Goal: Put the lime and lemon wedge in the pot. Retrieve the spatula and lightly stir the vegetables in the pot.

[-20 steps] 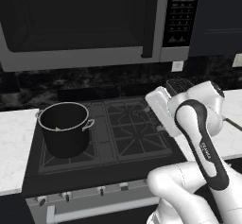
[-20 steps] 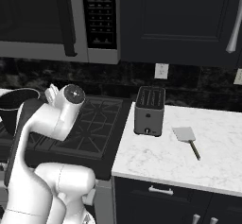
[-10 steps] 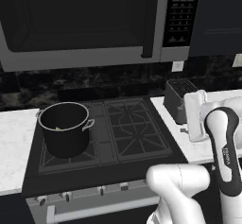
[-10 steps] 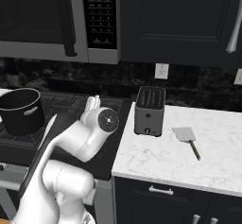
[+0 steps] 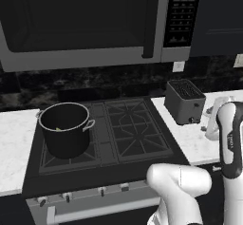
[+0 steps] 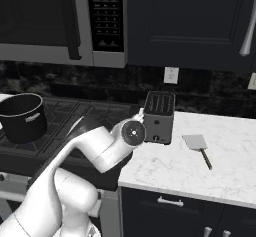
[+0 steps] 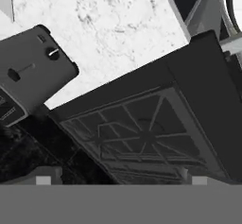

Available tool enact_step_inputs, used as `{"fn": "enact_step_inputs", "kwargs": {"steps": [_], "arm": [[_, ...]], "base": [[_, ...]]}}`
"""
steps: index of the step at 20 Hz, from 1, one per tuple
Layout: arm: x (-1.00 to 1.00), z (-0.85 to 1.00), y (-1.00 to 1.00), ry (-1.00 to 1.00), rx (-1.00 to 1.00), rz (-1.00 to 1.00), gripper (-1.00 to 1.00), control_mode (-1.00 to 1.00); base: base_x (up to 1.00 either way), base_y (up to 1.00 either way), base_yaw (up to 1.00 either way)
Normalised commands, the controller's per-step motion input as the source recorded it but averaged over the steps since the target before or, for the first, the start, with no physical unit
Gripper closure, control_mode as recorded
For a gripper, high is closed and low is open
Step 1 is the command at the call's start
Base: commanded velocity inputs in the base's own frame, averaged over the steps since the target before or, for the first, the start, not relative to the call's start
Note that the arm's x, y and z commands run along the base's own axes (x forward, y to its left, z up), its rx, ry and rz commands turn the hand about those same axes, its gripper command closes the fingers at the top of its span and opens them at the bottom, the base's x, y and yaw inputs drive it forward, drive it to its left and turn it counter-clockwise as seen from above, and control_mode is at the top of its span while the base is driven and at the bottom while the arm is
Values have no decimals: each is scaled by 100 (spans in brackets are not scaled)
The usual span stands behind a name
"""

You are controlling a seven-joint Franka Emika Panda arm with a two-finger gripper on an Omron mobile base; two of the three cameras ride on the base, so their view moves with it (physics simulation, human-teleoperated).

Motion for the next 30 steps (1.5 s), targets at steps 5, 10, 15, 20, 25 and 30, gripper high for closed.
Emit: {"fn": "enact_step_inputs", "kwargs": {"steps": [5,10,15,20,25,30], "arm": [[16,8,-100,43,5,-36,-100,-100],[32,-6,-97,25,5,-19,-100,-100],[43,-32,-88,14,0,-14,-100,-100],[7,-54,-74,2,0,-15,-100,-100],[0,-42,-61,0,-2,-14,-100,-100],[3,-17,-31,0,-7,-15,-100,-100]], "base": [[0,0,0],[0,0,0],[0,0,0],[0,0,0],[0,0,0],[0,0,0]]}}
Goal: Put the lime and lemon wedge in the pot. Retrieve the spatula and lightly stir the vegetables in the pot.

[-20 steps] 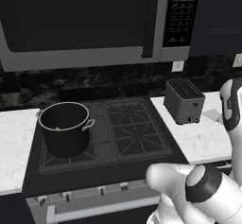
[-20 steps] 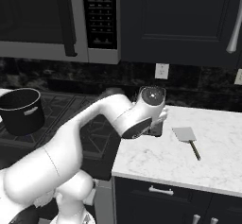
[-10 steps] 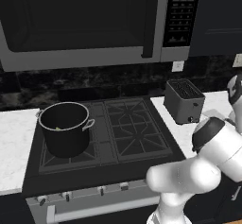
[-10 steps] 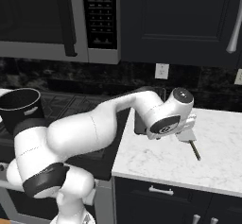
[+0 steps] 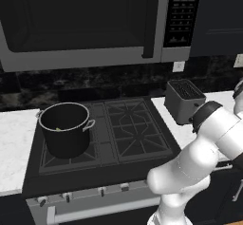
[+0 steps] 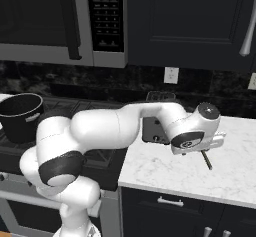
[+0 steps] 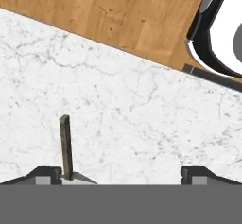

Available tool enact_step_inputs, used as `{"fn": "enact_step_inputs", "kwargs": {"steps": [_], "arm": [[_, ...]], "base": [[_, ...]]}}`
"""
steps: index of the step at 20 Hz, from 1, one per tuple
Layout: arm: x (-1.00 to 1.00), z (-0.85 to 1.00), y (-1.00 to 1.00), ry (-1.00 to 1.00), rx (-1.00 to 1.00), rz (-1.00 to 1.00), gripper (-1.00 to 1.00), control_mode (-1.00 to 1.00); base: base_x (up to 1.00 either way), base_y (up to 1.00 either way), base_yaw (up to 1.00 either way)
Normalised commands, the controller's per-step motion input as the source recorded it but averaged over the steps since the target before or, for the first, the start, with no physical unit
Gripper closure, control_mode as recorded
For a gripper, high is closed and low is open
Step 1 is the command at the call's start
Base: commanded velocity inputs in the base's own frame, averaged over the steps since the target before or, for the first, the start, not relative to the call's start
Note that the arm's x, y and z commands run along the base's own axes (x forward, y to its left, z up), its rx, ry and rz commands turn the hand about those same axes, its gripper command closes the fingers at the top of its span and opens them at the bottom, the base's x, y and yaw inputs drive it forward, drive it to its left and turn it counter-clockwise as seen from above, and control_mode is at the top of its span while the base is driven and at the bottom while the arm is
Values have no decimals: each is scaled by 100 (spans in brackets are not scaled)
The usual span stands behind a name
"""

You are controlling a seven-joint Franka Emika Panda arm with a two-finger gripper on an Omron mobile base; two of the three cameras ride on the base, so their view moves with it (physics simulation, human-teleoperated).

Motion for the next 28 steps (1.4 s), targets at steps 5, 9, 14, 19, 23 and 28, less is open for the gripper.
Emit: {"fn": "enact_step_inputs", "kwargs": {"steps": [5,9,14,19,23,28], "arm": [[0,-26,-29,0,-6,-9,-100,-100],[0,-32,-15,0,-5,-3,-100,-100],[0,-13,-29,0,-2,-3,-100,-100],[3,-14,-23,0,0,0,-100,-100],[13,-10,-5,0,0,0,-100,-100],[25,-13,-1,0,0,0,-100,-100]], "base": [[0,0,0],[0,0,0],[0,0,0],[0,0,0],[0,0,0],[0,0,0]]}}
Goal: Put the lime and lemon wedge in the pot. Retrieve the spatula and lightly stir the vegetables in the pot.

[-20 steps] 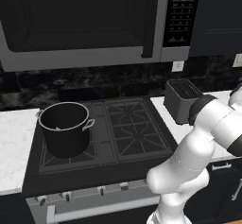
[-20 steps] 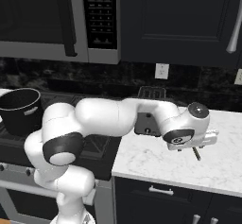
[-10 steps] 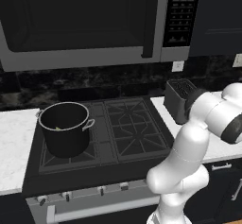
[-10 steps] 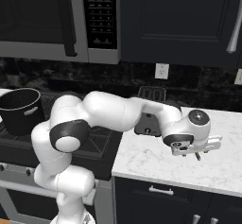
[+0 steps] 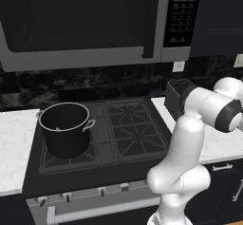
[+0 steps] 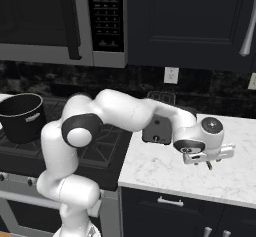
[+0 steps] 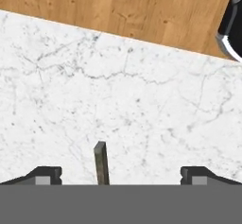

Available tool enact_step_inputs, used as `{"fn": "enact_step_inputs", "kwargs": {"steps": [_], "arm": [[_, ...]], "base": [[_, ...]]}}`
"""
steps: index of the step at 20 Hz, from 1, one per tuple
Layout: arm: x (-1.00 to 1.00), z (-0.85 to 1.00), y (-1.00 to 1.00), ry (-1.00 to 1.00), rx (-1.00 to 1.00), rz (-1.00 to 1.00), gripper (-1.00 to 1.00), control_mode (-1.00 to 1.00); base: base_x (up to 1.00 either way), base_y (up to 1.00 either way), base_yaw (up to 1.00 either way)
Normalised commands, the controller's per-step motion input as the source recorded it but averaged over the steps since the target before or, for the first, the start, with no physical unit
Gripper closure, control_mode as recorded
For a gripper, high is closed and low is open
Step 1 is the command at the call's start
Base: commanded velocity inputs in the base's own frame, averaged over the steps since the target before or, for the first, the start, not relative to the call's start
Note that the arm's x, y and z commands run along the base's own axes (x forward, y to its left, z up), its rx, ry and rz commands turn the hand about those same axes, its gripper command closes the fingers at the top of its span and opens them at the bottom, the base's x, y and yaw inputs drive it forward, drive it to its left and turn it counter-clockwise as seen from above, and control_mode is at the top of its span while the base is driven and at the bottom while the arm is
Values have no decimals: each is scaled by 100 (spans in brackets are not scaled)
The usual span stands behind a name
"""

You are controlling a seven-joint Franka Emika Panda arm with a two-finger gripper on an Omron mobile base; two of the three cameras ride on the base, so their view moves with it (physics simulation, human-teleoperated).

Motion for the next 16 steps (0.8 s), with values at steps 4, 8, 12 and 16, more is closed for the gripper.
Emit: {"fn": "enact_step_inputs", "kwargs": {"steps": [4,8,12,16], "arm": [[29,-21,0,3,0,0,-100,-100],[21,-28,-12,2,0,0,-100,-100],[19,-29,-28,3,0,0,-100,-100],[13,-25,-41,2,0,0,-100,-100]], "base": [[0,0,0],[0,0,0],[0,0,0],[0,0,0]]}}
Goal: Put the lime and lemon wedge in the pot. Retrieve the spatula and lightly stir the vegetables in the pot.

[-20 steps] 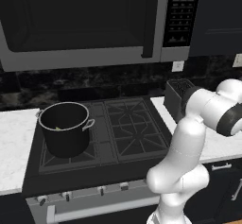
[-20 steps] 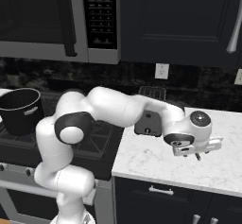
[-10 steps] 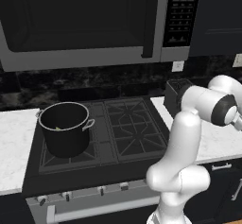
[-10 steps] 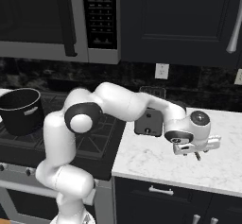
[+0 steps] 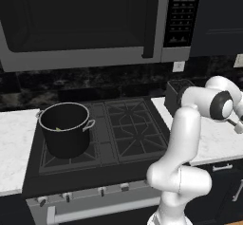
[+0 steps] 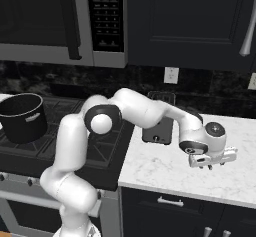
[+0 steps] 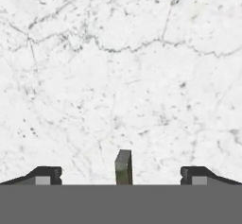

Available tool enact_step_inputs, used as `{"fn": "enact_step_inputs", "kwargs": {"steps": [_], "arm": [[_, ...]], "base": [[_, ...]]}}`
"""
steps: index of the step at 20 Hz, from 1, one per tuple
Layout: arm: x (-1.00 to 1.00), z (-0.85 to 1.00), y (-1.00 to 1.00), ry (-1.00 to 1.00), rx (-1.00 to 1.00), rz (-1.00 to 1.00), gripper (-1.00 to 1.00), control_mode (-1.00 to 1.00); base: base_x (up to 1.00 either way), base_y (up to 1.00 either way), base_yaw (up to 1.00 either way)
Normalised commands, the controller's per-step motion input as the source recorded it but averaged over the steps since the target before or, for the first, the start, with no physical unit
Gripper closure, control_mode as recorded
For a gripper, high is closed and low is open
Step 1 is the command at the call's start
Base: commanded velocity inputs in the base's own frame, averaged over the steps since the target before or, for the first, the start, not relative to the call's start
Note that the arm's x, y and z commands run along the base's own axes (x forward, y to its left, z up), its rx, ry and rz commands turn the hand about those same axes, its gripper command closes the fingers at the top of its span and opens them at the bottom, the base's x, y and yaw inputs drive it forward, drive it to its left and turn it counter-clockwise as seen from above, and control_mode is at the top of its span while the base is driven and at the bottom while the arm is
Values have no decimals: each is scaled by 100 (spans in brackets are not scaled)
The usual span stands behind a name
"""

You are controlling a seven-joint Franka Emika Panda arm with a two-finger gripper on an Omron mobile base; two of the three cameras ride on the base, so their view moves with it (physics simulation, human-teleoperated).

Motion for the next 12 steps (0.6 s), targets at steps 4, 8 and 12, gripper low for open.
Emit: {"fn": "enact_step_inputs", "kwargs": {"steps": [4,8,12], "arm": [[16,-20,-28,1,0,0,-100,-100],[14,-14,-3,1,0,0,-100,-100],[8,-5,4,0,0,0,-100,-100]], "base": [[0,0,0],[0,0,0],[0,0,0]]}}
